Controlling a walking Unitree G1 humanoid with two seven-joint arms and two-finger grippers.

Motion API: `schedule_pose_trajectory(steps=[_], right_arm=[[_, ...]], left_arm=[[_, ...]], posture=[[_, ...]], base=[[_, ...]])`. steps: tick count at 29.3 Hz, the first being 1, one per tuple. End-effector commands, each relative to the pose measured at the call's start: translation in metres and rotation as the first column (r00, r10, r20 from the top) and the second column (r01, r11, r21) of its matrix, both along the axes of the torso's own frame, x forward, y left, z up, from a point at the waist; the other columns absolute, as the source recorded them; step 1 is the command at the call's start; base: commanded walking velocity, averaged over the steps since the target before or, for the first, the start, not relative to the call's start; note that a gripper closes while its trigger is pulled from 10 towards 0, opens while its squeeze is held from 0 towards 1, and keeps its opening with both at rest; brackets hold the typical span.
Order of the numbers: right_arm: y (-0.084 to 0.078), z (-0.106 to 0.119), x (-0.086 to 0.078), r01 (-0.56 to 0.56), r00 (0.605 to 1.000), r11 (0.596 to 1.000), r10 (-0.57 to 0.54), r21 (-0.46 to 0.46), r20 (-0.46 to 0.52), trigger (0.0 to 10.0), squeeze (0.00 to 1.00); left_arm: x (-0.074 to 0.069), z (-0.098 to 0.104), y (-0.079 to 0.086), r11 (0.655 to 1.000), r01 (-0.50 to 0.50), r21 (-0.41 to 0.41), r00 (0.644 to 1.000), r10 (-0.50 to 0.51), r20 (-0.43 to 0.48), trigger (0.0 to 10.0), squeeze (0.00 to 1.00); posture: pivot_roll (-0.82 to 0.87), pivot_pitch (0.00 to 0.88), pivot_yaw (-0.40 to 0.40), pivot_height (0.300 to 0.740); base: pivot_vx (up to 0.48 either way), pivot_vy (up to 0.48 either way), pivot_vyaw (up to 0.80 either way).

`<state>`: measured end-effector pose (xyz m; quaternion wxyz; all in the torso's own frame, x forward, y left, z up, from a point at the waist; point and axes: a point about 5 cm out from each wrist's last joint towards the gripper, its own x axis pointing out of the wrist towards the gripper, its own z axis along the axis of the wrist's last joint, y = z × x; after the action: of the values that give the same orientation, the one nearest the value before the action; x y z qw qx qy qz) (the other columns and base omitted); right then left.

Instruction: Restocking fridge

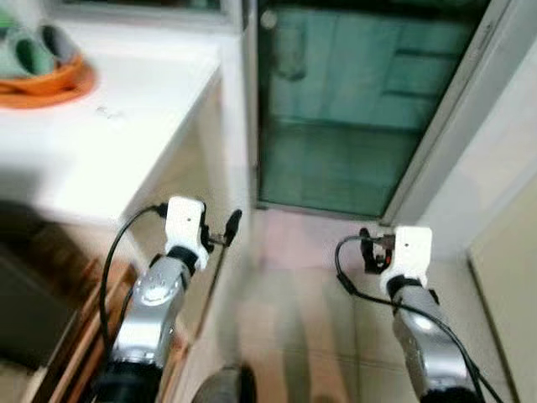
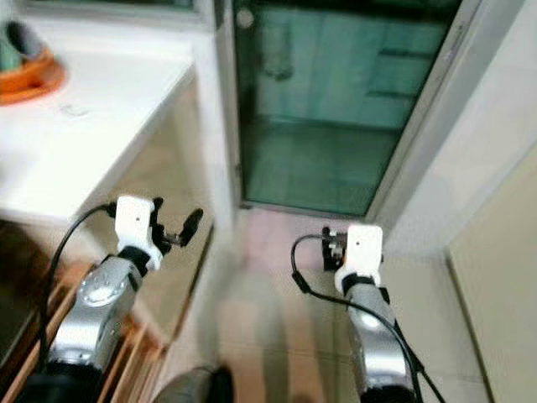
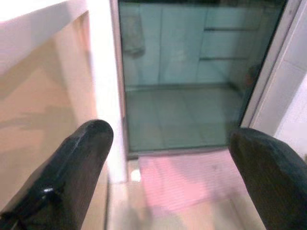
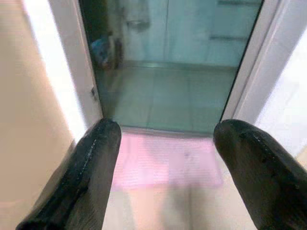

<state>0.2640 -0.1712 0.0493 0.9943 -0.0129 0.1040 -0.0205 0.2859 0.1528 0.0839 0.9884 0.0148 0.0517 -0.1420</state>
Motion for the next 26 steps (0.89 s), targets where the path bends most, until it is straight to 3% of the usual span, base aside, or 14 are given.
schedule_pose_trajectory(steps=[1,26], right_arm=[[-0.0042,0.0023,0.0002,0.011,1.000,1.000,-0.010,-0.008,0.016,10.0,0.00],[-0.0074,-0.0041,-0.0022,0.008,1.000,1.000,-0.008,-0.018,-0.006,10.0,0.00]], left_arm=[[0.0040,0.0062,-0.0016,1.000,0.004,0.013,1.000,-0.005,0.026,10.0,0.00],[0.0033,0.0048,-0.0041,1.000,0.013,0.009,0.999,-0.013,0.036,10.0,0.00]], posture=[[-0.02,0.000,-0.005,0.740],[-0.03,0.000,-0.008,0.740]], base=[[-0.409,0.000,0.00],[-0.412,0.000,0.00]])
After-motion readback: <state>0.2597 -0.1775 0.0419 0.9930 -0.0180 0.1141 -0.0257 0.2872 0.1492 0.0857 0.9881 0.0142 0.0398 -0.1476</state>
